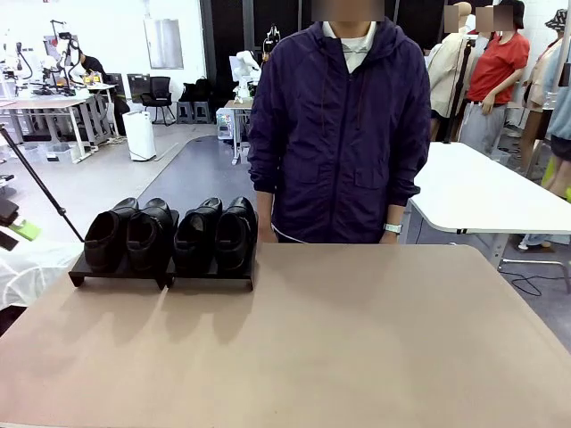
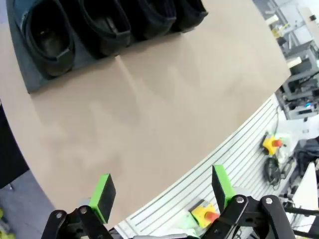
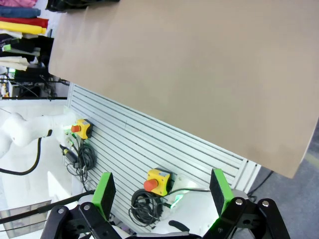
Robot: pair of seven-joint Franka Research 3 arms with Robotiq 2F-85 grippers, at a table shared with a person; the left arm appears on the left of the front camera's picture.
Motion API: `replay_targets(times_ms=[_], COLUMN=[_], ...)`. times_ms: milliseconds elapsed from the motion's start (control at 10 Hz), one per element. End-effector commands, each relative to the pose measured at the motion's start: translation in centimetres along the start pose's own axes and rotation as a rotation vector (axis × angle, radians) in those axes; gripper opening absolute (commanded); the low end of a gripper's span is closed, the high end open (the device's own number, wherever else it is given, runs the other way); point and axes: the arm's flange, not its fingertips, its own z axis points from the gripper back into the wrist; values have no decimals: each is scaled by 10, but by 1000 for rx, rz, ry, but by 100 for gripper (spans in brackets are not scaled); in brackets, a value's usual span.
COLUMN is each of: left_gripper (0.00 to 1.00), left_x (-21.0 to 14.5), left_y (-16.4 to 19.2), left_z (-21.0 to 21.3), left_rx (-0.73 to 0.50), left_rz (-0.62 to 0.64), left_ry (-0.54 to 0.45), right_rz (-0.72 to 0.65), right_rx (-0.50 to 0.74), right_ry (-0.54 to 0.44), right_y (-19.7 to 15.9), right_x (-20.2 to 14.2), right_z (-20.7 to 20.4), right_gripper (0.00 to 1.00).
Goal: Organize the shoes by placing them on the stand.
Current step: Place the Shoe from the middle of the table onto the Shoes Stand.
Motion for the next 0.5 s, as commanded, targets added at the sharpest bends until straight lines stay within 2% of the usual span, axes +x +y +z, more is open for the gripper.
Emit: replay_targets(times_ms=[0,400], left_gripper=[100,100], left_x=[1,1], left_y=[2,2], left_z=[8,8], left_rx=[28,28], left_rz=[6,6], left_ry=[17,17], right_rz=[19,19], right_rx=[9,9], right_ry=[-1,-1], right_y=[0,0], right_x=[1,1], right_z=[4,4], right_gripper=[100,100])
